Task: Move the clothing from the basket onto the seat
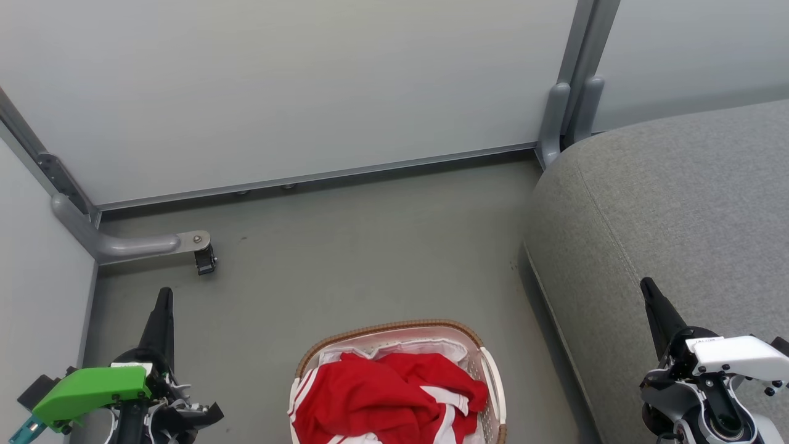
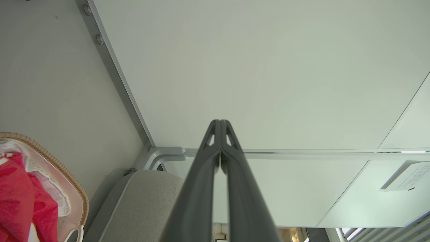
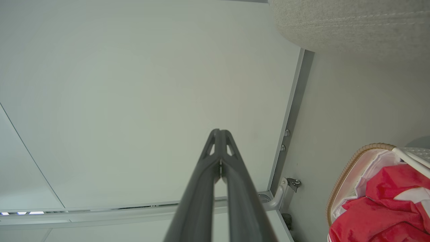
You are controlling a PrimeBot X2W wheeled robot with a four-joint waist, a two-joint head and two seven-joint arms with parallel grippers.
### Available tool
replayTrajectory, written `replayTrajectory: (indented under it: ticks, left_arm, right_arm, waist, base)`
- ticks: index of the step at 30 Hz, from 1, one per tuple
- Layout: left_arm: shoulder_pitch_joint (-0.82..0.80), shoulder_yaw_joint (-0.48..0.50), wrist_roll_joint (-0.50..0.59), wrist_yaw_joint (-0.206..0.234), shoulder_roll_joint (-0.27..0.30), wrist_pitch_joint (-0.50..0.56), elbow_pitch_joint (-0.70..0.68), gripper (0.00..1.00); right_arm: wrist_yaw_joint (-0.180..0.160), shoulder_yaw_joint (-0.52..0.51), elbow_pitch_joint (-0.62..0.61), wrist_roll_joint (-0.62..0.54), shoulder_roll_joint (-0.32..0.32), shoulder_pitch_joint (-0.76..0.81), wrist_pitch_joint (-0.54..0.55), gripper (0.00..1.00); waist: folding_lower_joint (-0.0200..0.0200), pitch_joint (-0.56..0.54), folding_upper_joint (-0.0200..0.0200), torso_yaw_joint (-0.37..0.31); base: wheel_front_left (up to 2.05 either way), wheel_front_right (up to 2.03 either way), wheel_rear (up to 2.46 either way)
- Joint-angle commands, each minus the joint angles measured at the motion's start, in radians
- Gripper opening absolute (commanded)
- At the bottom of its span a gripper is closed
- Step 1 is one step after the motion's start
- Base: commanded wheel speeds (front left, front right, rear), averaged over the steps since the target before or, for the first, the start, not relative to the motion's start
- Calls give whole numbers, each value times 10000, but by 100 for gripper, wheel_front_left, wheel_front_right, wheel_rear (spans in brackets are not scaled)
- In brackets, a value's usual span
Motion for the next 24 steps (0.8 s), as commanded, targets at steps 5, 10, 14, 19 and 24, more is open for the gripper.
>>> replayTrajectory:
  ticks: [5,10,14,19,24]
  left_arm:
    - [-160,5,74,-44,2,6,-2,0]
    - [-160,5,74,-45,2,5,-2,0]
    - [-160,5,74,-45,2,6,-2,0]
    - [-160,5,74,-45,2,5,-2,0]
    - [-160,5,74,-45,2,5,-2,0]
  right_arm:
    - [5,-5,16,-4,-28,60,-5,0]
    - [5,-5,16,-4,-28,60,-5,0]
    - [5,-5,16,-4,-28,60,-5,0]
    - [5,-5,16,-4,-28,60,-5,0]
    - [5,-5,16,-4,-28,60,-5,0]
  waist:
    - [0,0,0,0]
    - [0,0,0,0]
    - [0,0,0,0]
    - [0,0,0,0]
    - [0,0,0,0]
  base:
    - [0,0,0]
    - [0,0,0]
    - [0,0,0]
    - [0,0,0]
    - [0,0,0]
